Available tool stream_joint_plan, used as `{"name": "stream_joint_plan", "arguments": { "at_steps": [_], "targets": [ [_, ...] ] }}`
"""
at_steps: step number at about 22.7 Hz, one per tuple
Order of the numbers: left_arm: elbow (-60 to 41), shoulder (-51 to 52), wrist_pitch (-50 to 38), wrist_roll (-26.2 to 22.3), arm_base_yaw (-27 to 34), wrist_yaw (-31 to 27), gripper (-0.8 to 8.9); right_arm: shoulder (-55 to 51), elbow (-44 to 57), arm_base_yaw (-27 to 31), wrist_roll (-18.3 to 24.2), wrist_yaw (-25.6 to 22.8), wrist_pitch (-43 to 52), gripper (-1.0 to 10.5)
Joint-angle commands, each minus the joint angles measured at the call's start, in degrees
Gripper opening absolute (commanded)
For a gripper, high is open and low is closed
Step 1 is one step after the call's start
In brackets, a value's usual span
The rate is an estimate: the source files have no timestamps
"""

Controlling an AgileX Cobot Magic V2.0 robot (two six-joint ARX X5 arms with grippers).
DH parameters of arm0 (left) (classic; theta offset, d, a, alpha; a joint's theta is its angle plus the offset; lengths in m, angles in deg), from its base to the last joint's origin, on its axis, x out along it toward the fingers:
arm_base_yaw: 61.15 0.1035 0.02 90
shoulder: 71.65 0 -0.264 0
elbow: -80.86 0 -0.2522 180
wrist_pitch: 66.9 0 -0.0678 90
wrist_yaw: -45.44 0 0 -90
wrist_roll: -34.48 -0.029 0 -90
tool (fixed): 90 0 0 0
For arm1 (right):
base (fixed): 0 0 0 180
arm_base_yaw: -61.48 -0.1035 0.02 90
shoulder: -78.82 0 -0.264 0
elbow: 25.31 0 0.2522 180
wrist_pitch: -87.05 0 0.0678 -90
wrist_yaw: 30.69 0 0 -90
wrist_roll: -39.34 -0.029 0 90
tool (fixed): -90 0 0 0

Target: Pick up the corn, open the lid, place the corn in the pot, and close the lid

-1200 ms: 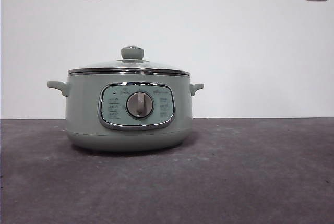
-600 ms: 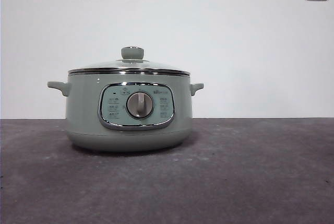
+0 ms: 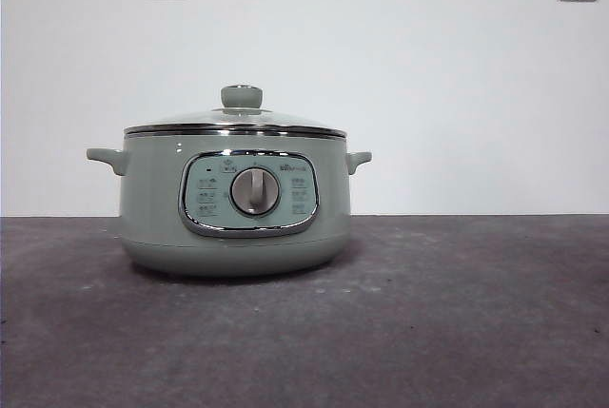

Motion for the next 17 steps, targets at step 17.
{"name": "stream_joint_plan", "arguments": {
  "at_steps": [17],
  "targets": [
    [-0.5,-1.0,-0.4,0.3,0.2,0.2,-0.04,-44.0,47.7,37.0,7.9,6.3,50.4,0.0]
  ]
}}
